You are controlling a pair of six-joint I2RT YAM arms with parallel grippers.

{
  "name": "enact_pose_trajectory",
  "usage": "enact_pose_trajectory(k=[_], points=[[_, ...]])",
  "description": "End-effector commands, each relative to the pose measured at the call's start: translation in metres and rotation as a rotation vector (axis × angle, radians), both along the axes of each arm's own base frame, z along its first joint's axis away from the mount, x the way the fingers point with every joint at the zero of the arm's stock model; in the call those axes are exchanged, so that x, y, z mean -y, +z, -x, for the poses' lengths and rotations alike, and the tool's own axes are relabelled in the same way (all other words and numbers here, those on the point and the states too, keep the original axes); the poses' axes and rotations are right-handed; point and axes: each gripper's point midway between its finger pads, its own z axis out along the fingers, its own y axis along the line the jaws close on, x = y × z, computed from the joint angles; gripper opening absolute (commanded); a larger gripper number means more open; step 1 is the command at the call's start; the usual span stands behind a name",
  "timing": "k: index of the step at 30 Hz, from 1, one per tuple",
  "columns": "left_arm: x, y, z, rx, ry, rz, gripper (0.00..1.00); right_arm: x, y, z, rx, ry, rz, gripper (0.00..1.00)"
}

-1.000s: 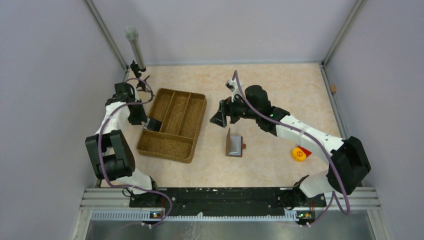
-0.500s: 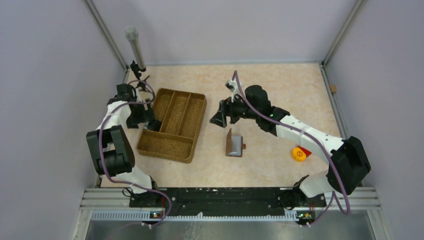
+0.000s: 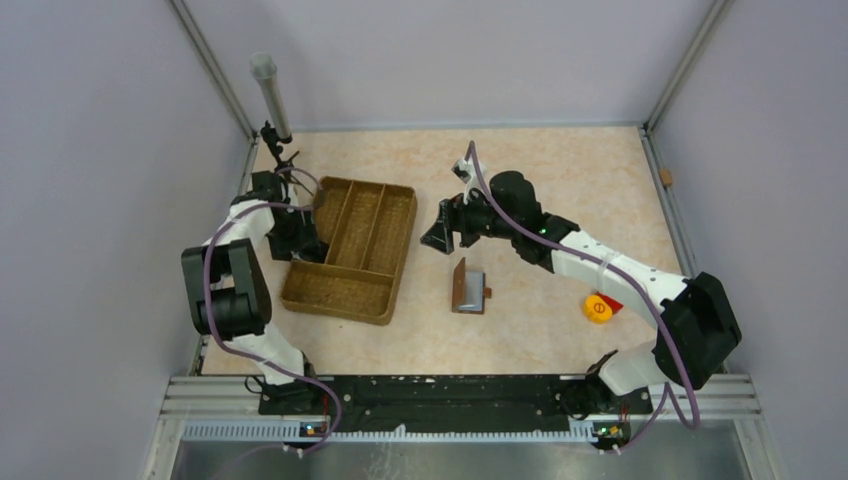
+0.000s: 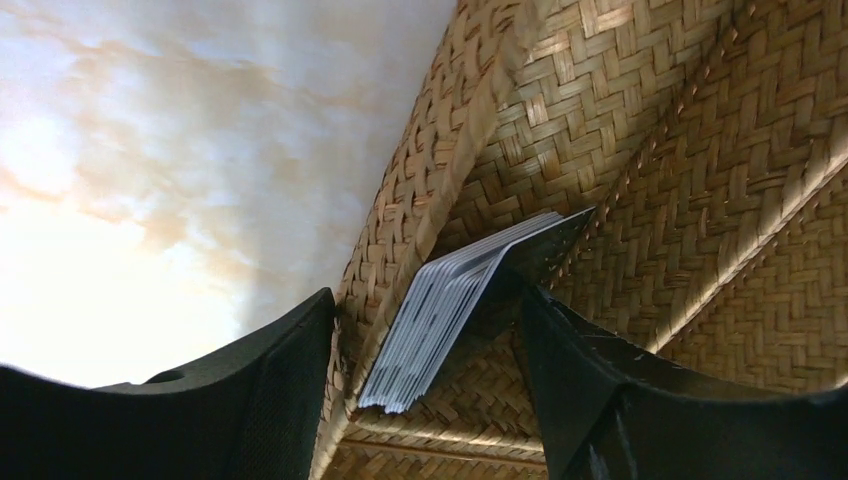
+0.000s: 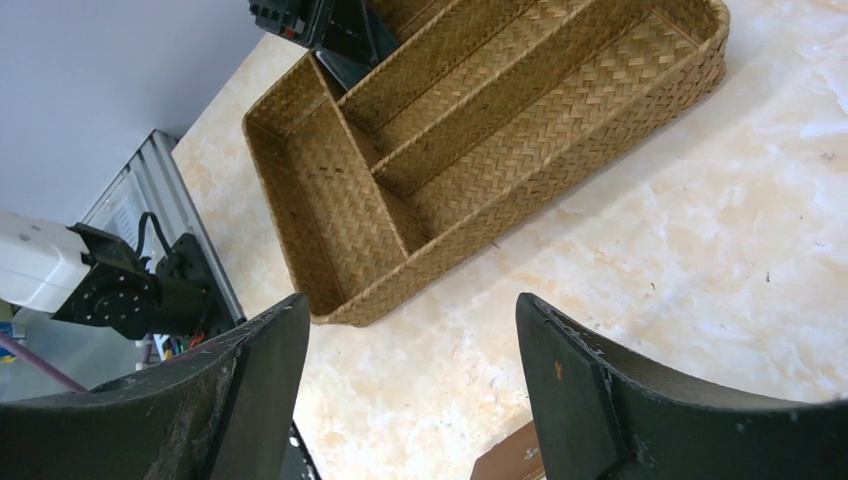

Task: Put the credit cards into the card holder
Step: Pick up the credit card from the storage box.

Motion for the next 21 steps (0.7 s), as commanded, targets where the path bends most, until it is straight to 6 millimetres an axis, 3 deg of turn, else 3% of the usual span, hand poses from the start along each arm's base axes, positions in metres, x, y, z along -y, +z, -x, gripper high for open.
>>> enact_pose_trajectory(k=[1,4,9,21], points=[[0.033,0.001,0.008,-0.001,-0.064,0.043,0.68,0.005,0.001,-0.011,0.029,-0.043,0.001,0.74],[0.042,-0.006,0.013,-0.039,-0.100,-0.010,0.68,0.004,-0.002,-0.009,0.018,-0.037,0.001,0.74],[0.036,-0.011,0.011,-0.070,-0.076,-0.068,0.68,0.006,-0.008,-0.007,-0.001,-0.037,0.015,0.74],[0.005,0.006,0.014,-0.029,0.027,-0.148,0.68,0.006,-0.007,-0.005,-0.012,-0.033,0.011,0.74]])
